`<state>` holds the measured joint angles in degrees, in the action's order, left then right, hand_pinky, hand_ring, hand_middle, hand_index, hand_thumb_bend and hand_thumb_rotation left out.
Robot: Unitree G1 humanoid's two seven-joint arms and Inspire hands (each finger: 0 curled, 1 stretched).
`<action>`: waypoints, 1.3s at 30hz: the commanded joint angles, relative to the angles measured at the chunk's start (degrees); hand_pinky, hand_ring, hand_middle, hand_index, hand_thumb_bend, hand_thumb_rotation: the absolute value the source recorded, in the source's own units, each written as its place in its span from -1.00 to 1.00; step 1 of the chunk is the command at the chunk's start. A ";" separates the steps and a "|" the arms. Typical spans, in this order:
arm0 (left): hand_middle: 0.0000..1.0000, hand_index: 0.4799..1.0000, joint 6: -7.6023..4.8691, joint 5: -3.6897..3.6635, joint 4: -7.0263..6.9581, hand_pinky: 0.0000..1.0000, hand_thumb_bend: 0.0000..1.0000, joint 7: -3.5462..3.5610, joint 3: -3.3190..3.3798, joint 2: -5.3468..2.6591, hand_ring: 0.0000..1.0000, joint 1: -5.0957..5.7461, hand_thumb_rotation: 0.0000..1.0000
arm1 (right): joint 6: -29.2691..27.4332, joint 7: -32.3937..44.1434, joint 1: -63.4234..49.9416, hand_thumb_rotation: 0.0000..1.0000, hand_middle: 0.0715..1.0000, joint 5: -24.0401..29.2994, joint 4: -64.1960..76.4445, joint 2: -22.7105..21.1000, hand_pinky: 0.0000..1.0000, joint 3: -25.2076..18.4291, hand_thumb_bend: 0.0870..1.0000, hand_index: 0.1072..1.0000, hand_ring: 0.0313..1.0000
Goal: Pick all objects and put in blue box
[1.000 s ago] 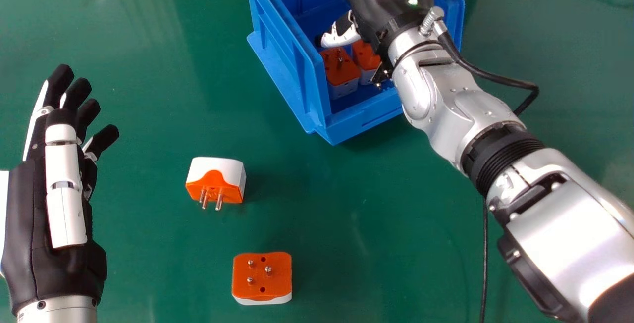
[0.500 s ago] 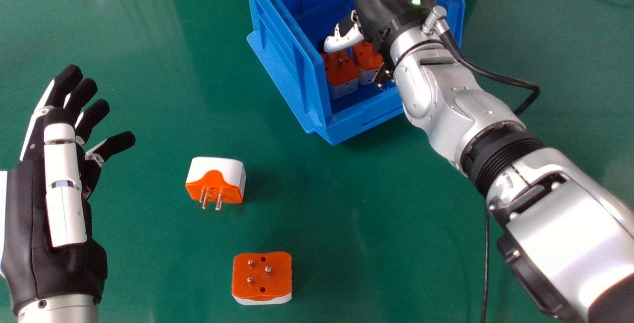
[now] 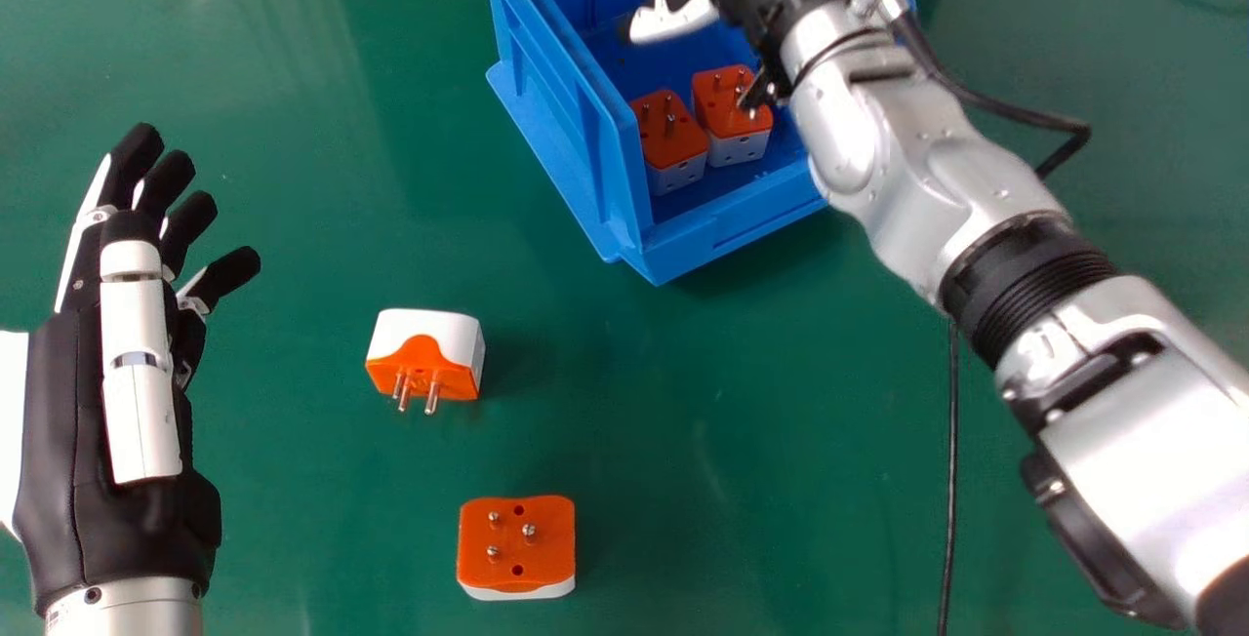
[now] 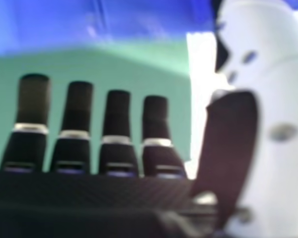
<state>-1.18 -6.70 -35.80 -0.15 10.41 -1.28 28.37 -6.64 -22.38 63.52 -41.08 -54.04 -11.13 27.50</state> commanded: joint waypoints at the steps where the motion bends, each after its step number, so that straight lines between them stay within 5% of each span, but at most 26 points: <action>1: 0.91 0.80 -0.92 0.62 -0.60 0.84 -0.64 0.07 0.02 0.36 0.91 -0.01 0.99 | 0.85 1.51 -1.23 -1.00 0.48 0.21 6.31 -1.84 -0.07 -1.37 -0.09 0.40 0.37; 13: 0.95 0.92 -0.95 0.65 -0.06 0.95 -0.75 -0.11 -0.40 0.06 0.97 -0.50 1.00 | 6.17 15.51 -18.25 -1.00 0.46 1.79 42.16 -9.52 -0.12 -8.29 -0.19 0.42 0.29; 17: 0.96 0.96 -1.77 -0.27 1.30 0.97 -0.76 0.24 -0.15 0.01 0.98 -0.74 1.00 | 7.95 19.85 -27.53 -1.00 0.49 1.93 55.19 -11.01 -0.13 -10.75 -0.20 0.43 0.27; 26: 0.97 0.99 -2.02 -0.26 1.79 1.00 -0.74 -0.48 -0.77 -1.22 0.99 -0.73 1.00 | 3.51 20.05 -51.28 -1.00 0.44 2.62 76.92 -12.18 -0.14 -15.85 -0.21 0.38 0.24; 31: 0.98 1.00 -3.57 -0.56 3.41 1.00 -0.77 0.03 -0.56 -1.43 1.00 -1.24 1.00 | -3.23 15.93 -63.70 -1.00 0.43 2.57 81.60 -11.42 -0.13 -17.72 -0.21 0.37 0.31; 36: 0.99 1.00 -4.74 0.97 5.12 1.00 -0.81 -0.53 -0.87 -1.62 1.00 -2.21 1.00 | -7.39 14.26 -71.49 -1.00 0.39 2.81 83.07 -10.32 -0.07 -18.68 0.28 0.32 0.29; 39: 0.99 1.00 -4.71 1.11 5.21 1.00 -0.87 -0.61 -0.90 -1.48 1.00 -2.08 1.00 | -10.01 13.62 -75.05 -1.00 0.39 3.10 82.87 -9.87 -0.03 -18.91 0.40 0.32 0.30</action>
<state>-4.40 -6.50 -30.13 -0.54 9.51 -3.00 26.23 -14.70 -7.35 -10.52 -38.69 27.25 -21.52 9.30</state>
